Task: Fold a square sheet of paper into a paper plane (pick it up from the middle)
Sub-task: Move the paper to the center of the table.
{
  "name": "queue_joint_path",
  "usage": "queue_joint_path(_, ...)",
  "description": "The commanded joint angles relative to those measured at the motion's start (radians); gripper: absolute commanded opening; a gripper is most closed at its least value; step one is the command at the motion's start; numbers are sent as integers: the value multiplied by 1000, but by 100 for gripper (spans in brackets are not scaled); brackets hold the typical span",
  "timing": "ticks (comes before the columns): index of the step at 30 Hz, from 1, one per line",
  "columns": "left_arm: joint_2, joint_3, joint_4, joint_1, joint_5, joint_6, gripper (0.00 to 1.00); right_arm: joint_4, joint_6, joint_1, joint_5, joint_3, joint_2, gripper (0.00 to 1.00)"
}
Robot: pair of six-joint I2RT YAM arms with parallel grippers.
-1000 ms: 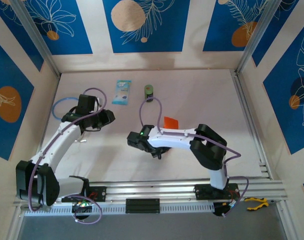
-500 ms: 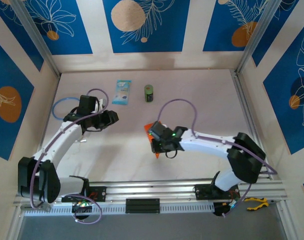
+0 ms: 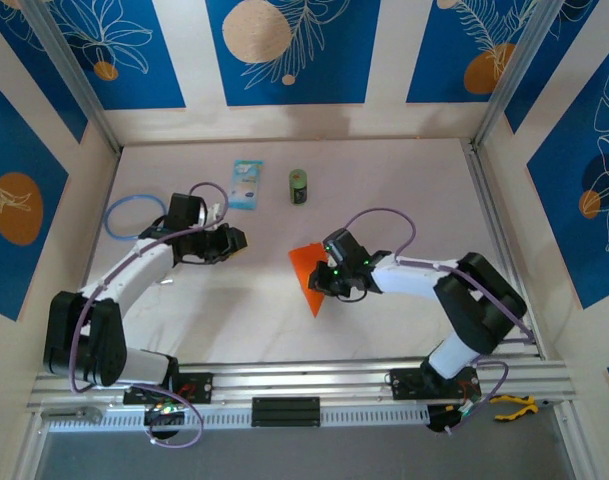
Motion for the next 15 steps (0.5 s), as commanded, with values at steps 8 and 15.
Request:
queue_joint_path(8, 63, -18, 71, -36, 102, -27, 19, -60, 237, 66, 35, 36, 110, 11)
queue_joint_path(15, 135, -14, 140, -115, 115, -70, 16, 80, 621, 185, 213, -54, 74, 12)
